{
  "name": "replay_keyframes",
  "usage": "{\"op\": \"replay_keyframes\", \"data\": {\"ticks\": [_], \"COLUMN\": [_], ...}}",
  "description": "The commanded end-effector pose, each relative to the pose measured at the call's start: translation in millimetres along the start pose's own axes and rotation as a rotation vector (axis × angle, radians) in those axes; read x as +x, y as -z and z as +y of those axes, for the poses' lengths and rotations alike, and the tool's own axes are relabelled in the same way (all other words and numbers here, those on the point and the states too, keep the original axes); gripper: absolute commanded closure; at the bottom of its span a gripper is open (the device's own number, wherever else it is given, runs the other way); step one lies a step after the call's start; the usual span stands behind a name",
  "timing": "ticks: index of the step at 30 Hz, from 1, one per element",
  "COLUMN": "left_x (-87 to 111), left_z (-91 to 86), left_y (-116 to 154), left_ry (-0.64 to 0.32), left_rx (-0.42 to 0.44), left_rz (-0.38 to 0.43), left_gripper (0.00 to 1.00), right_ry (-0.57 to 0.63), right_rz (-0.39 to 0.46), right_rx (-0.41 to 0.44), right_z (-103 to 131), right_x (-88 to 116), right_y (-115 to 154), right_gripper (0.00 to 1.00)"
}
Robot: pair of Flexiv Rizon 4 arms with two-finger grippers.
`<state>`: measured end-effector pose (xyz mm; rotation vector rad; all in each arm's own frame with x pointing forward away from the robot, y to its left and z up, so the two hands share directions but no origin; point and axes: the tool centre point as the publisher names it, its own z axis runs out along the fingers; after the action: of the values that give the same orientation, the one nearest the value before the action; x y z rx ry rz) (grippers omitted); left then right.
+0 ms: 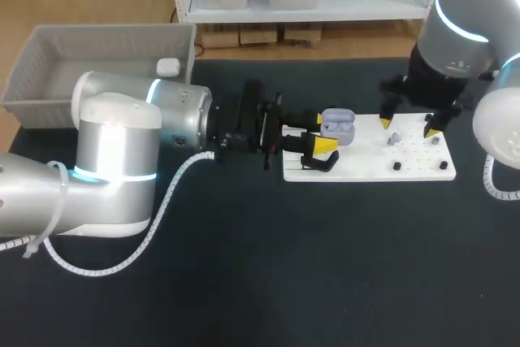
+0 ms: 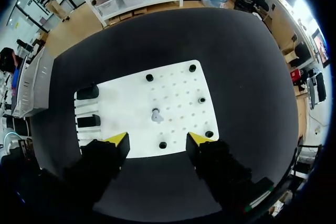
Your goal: Pick up each earbud case from the left stands, insert the matching earbuds, close the lid, and place the case in the box.
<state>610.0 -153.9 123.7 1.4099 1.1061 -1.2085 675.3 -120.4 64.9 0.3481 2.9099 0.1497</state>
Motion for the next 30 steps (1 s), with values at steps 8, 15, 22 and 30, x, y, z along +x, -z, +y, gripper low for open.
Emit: {"op": "replay_keyframes", "data": {"ticks": [8, 15, 22, 30], "left_x": [0.5, 0.5, 0.5, 0.5], "left_z": [-1.6, -1.6, -1.6, -1.6], "left_y": [-0.1, -0.1, -0.1, -0.1], "left_ry": [-0.003, -0.003, -0.003, -0.003], "left_rx": [-0.006, -0.006, -0.006, -0.006], "left_rz": [-0.002, -0.002, -0.002, -0.002], "left_gripper": [1.0, 1.0, 1.0, 1.0], "right_ry": [0.039, 0.063, 0.055, 0.044], "right_rz": [0.009, 0.01, 0.031, 0.05], "right_rx": [-0.013, -0.012, -0.014, -0.013], "right_z": [8.6, 11.7, 6.9, 7.0], "right_x": [-3.5, -5.8, -8.4, -10.8], "right_y": [-14.1, -20.8, -32.6, -42.6], "right_gripper": [0.51, 0.54, 0.55, 0.57]}}
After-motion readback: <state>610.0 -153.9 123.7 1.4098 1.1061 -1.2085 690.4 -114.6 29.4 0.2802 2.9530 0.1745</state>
